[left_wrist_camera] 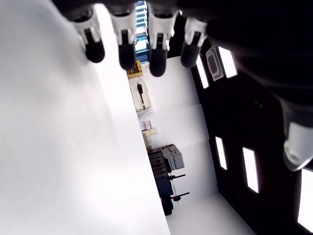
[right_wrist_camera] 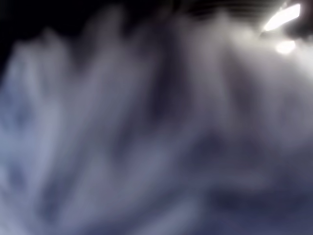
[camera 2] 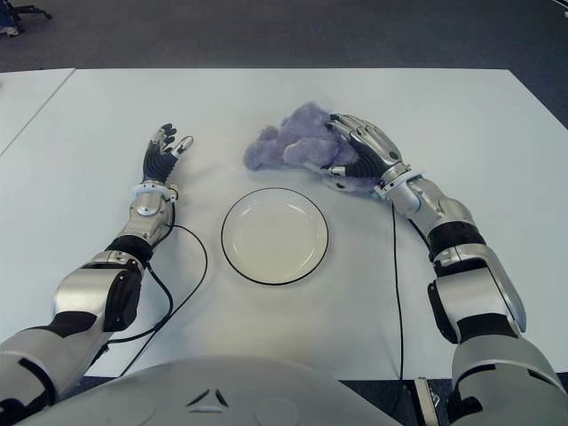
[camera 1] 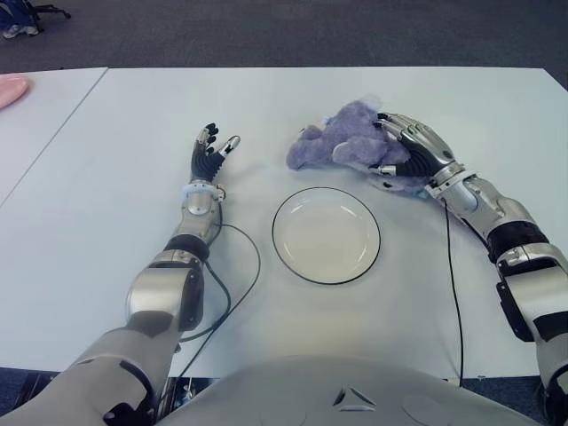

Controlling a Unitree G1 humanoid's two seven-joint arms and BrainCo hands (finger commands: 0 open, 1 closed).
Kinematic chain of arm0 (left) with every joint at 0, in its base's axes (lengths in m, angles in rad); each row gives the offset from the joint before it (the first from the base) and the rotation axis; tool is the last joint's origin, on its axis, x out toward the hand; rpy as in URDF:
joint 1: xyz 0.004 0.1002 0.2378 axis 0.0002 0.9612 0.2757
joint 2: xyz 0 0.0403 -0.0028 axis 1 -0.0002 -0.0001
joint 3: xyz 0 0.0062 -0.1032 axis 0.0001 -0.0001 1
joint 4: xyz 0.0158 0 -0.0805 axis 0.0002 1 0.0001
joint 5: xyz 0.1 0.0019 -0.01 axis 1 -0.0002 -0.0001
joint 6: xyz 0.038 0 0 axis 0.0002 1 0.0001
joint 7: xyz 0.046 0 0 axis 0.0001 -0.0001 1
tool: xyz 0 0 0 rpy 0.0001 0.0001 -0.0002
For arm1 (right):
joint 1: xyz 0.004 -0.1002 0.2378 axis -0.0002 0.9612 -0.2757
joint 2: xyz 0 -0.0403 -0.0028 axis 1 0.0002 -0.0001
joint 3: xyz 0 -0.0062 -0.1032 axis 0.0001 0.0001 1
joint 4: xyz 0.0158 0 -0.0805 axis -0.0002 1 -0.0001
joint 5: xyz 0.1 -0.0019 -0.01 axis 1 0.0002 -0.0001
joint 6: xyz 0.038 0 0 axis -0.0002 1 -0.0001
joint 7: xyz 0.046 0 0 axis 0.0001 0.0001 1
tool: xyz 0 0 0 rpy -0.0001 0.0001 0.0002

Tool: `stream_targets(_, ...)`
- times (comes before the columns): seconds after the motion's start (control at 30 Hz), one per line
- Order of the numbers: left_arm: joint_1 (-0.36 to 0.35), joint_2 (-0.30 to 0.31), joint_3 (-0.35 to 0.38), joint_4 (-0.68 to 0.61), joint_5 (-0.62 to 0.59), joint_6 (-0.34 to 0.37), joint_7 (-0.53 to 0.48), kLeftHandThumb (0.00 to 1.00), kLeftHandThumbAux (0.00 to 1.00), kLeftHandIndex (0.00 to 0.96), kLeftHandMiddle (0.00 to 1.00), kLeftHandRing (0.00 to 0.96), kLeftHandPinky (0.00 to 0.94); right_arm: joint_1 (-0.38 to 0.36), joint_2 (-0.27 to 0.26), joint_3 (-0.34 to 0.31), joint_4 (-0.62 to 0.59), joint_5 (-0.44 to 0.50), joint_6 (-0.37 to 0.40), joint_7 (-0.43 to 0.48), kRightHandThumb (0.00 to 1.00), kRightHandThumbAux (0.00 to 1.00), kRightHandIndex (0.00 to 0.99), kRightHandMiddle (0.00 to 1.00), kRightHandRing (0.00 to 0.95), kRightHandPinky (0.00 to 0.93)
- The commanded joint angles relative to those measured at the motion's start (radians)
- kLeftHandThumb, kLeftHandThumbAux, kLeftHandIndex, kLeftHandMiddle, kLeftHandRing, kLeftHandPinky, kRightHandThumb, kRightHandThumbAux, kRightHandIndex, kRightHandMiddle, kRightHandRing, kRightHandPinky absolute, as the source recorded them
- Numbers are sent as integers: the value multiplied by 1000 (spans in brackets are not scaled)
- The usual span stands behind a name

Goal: Put the doll into the plate.

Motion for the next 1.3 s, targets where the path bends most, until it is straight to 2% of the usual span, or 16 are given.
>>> stream_targets(0.03,177,-59,-14,123,11,125,-3,0,511,121,142,101,1,-2,-16,56,45,-47,33,35,188,485,100,15,37,43)
stream_targets(0.2,178,-60,-14,122,12,122,-1,0,513,130,145,102,2,-5,-28,76,54,-47,41,41,199,479,99,16,68,79)
stream_targets(0.4,179,-61,-16,122,14,119,-2,0,513,134,147,98,0,22,-55,81,63,-23,30,61,200,471,109,23,115,72)
stream_targets(0.63,179,-59,-17,123,14,124,-7,0,505,125,143,92,0,69,-73,75,63,14,15,85,205,462,132,32,110,122)
stream_targets(0.77,180,-59,-17,123,14,123,-6,0,502,124,141,88,0,97,-91,76,46,37,-3,120,225,481,142,34,124,243)
stream_targets(0.93,183,-59,-19,122,16,115,-6,0,497,120,145,89,0,145,-115,74,14,65,-16,160,249,494,143,30,149,294)
stream_targets(1.1,186,-59,-17,122,14,110,-8,0,501,132,149,93,0,183,-132,75,15,88,-7,204,257,523,148,25,159,299)
stream_targets(1.3,188,-58,-14,122,11,107,-9,0,507,147,150,94,0,191,-139,82,34,97,3,231,224,552,153,26,154,283)
